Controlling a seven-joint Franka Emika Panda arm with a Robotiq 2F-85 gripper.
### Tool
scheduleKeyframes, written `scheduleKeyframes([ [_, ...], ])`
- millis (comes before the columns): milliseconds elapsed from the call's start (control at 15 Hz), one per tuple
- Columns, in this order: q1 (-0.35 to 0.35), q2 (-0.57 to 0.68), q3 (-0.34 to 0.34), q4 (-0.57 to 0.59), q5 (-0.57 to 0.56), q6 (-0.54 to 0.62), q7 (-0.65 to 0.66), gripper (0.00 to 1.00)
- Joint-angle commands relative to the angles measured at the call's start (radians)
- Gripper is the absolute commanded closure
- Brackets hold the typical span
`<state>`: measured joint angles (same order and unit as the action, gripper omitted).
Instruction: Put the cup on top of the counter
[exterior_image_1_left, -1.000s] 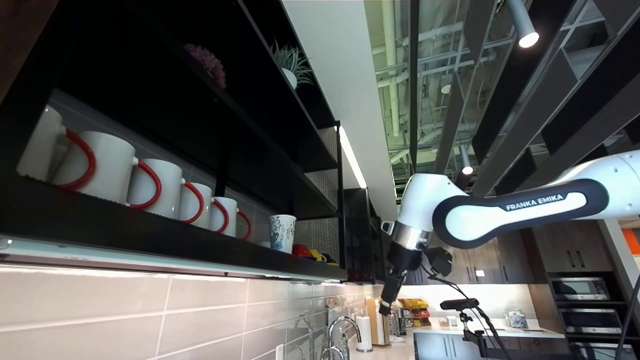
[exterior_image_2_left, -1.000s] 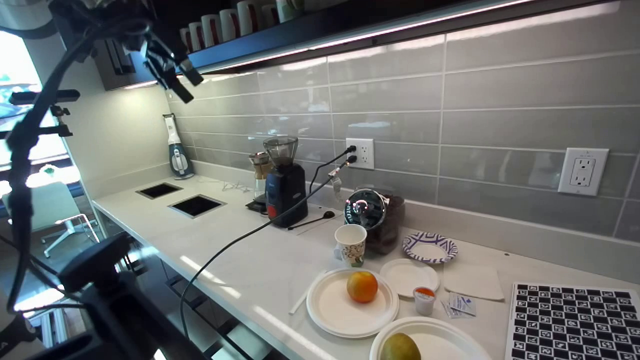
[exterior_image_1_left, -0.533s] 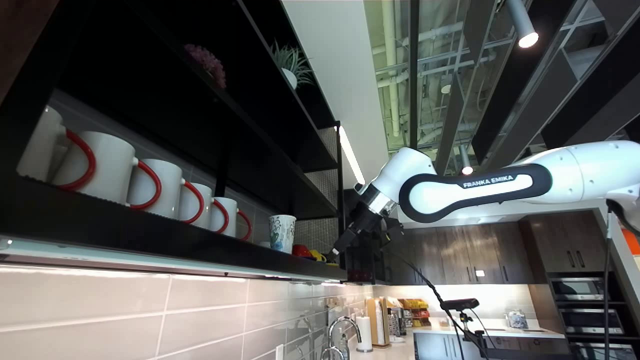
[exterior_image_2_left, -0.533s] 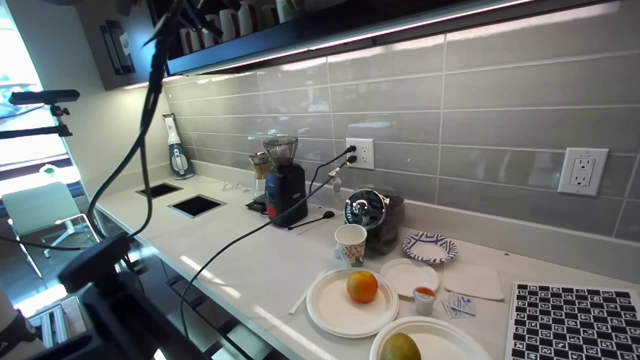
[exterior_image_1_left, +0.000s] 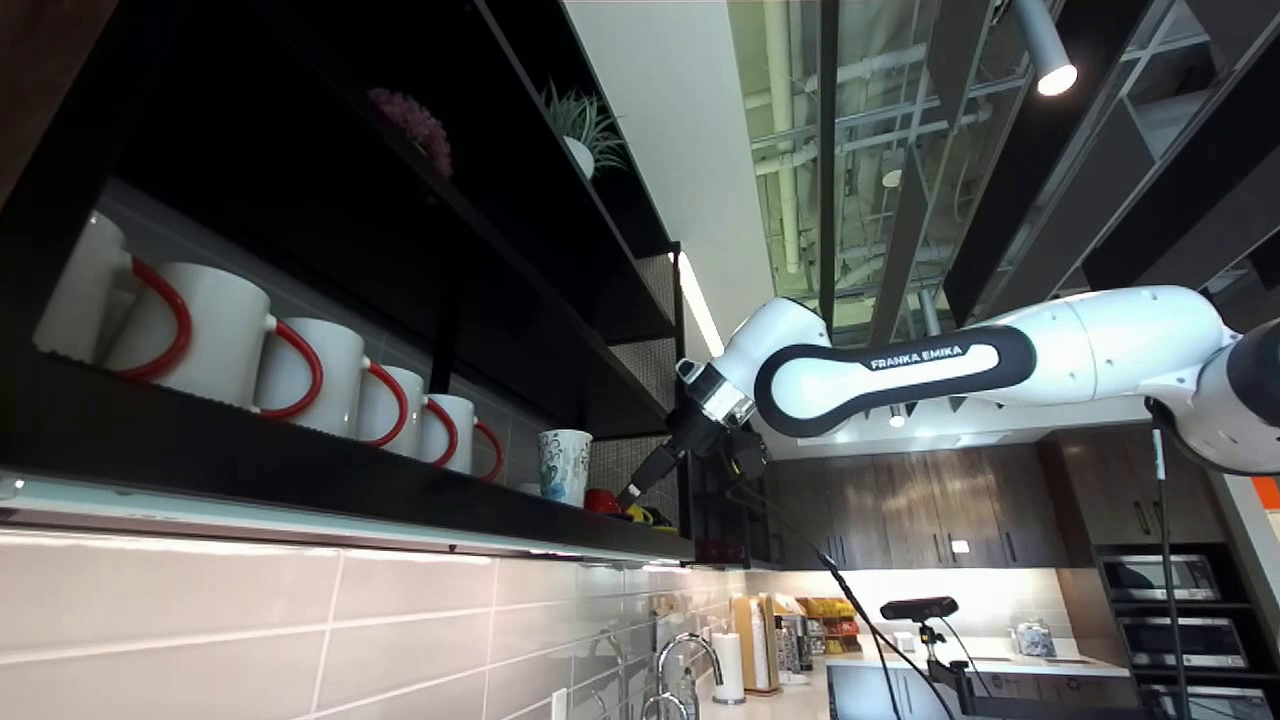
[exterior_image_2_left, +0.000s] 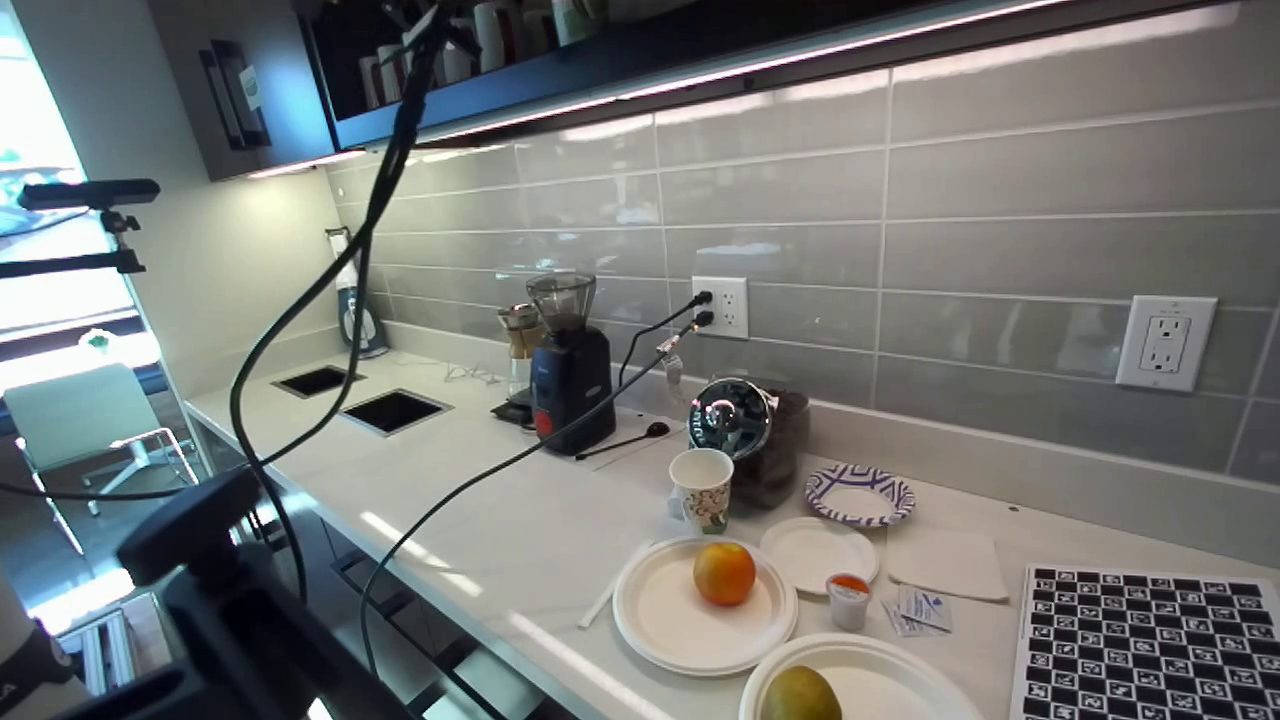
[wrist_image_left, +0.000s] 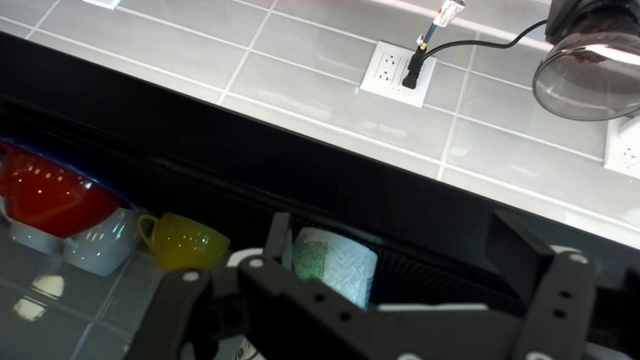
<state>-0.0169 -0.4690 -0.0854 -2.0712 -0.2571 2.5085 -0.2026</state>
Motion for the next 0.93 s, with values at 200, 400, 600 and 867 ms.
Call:
scheduleKeyframes([
  [200,-0.041,0.008,0.007,-0.003,0.02,0.04,0.071,0.0],
  [400,-0.045,0.005,0.009,-0.012,0.022,0.085,0.092,0.0],
  [600,-0.045,0.001,0.012,-0.022,0.021,0.13,0.103,0.0],
  [867,-0.047,0.007,0.016,-0.03,0.023,0.196,0.114,0.0],
])
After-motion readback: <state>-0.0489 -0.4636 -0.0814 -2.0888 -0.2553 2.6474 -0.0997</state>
